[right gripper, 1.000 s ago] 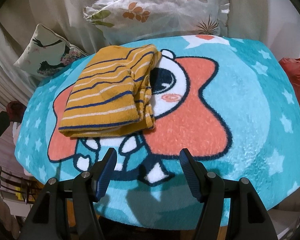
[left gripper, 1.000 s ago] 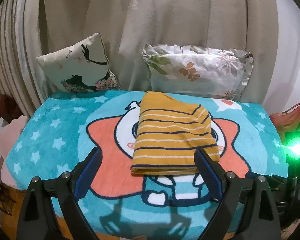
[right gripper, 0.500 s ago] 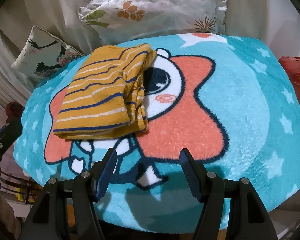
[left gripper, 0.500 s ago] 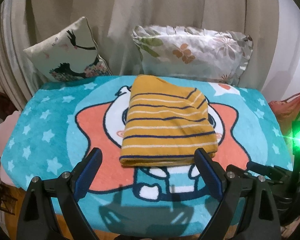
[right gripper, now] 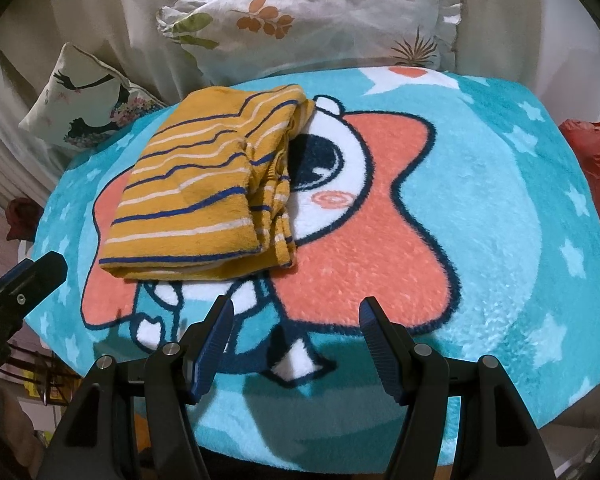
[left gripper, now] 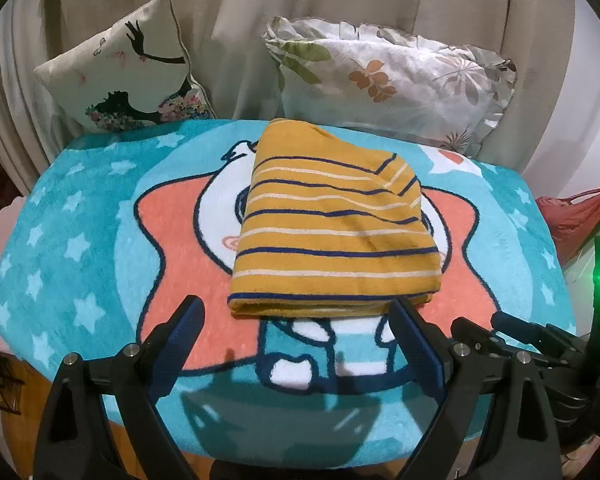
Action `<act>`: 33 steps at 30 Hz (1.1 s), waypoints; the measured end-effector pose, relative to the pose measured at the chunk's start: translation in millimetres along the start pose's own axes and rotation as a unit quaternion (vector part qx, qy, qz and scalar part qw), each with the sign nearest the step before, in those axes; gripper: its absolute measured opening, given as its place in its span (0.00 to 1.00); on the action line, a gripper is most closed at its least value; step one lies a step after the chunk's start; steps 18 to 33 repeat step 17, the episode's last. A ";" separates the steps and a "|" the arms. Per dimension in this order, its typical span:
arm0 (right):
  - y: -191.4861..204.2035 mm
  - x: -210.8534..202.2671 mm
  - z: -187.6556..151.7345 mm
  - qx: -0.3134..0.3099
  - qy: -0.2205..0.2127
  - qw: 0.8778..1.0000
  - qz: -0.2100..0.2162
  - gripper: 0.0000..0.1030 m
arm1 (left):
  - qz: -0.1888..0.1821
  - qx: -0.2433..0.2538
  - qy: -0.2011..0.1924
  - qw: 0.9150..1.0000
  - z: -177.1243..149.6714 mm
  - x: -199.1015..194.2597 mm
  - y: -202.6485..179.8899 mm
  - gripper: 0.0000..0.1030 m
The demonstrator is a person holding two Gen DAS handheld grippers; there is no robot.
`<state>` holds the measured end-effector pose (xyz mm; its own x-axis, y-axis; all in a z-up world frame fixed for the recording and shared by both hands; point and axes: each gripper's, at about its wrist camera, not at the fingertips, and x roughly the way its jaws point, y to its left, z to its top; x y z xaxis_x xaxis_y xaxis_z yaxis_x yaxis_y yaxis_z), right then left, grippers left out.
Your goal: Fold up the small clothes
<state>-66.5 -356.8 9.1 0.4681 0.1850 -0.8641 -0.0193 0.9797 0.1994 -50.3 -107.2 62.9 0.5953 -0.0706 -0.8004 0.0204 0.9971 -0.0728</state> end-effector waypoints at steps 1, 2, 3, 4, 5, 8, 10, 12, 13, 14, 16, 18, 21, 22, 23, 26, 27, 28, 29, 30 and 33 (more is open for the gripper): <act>1.4 0.4 0.5 -0.002 0.000 1.000 0.000 0.68 | 0.000 -0.001 0.001 1.000 0.0 0.3 1.3 0.90; 3.0 0.7 1.3 -0.004 -0.001 1.000 -0.001 0.68 | 0.001 -0.003 0.002 1.000 0.1 1.0 2.7 0.90; 3.9 0.9 1.7 -0.005 -0.001 1.000 -0.001 0.68 | 0.001 -0.005 0.004 1.000 -0.1 1.8 4.4 0.90; 4.7 1.0 2.4 -0.006 -0.002 1.000 -0.001 0.68 | 0.000 -0.007 0.005 1.000 -0.1 2.7 5.9 0.90; 5.5 0.9 2.7 -0.007 -0.003 1.000 -0.002 0.68 | -0.002 -0.010 0.008 1.000 -0.2 3.9 7.8 0.90; 8.5 1.4 3.9 -0.011 -0.006 1.000 -0.005 0.68 | -0.002 -0.013 0.011 1.000 -0.9 5.6 11.3 0.90; 10.3 1.3 3.8 -0.013 -0.006 1.000 -0.006 0.68 | -0.007 -0.014 0.014 1.000 -1.4 7.1 12.6 0.90; 12.2 2.6 4.4 -0.015 -0.004 1.000 -0.007 0.68 | -0.010 -0.016 0.017 1.000 -2.1 9.4 14.1 0.90; 13.7 3.9 4.7 -0.017 -0.001 1.000 -0.008 0.68 | -0.011 -0.018 0.019 1.000 -2.4 10.3 15.4 0.90; 14.3 4.5 4.8 -0.019 0.000 1.000 -0.008 0.68 | -0.012 -0.020 0.021 1.000 -2.9 10.9 16.3 0.90; 16.5 4.8 5.3 -0.024 0.001 1.000 -0.009 0.68 | -0.007 -0.022 0.021 1.000 -2.9 11.3 18.6 0.90; 17.3 4.8 5.8 -0.026 0.001 1.000 -0.010 0.68 | -0.004 -0.022 0.019 1.000 -2.6 10.7 19.5 0.90; 17.3 4.8 5.8 -0.026 0.001 1.000 -0.010 0.68 | -0.004 -0.022 0.019 1.000 -2.6 10.7 19.5 0.90; 17.3 4.8 5.8 -0.026 0.001 1.000 -0.010 0.68 | -0.004 -0.022 0.019 1.000 -2.6 10.7 19.5 0.90; 17.3 4.8 5.8 -0.026 0.001 1.000 -0.010 0.68 | -0.004 -0.022 0.019 1.000 -2.6 10.7 19.5 0.90; 17.3 4.8 5.8 -0.026 0.001 1.000 -0.010 0.68 | -0.004 -0.022 0.019 1.000 -2.6 10.7 19.5 0.90; 17.3 4.8 5.8 -0.026 0.001 1.000 -0.010 0.68 | -0.004 -0.022 0.019 1.000 -2.6 10.7 19.5 0.90; 17.3 4.8 5.8 -0.026 0.001 1.000 -0.010 0.68 | -0.004 -0.022 0.019 1.000 -2.6 10.7 19.5 0.90; 17.3 4.8 5.8 -0.026 0.001 1.000 -0.010 0.68 | -0.004 -0.022 0.019 1.000 -2.6 10.7 19.5 0.90; 17.3 4.8 5.8 -0.026 0.001 1.000 -0.010 0.68 | -0.004 -0.022 0.019 1.000 -2.6 10.7 19.5 0.90; 17.3 4.8 5.8 -0.026 0.001 1.000 -0.010 0.68 | -0.004 -0.022 0.019 1.000 -2.6 10.7 19.5 0.90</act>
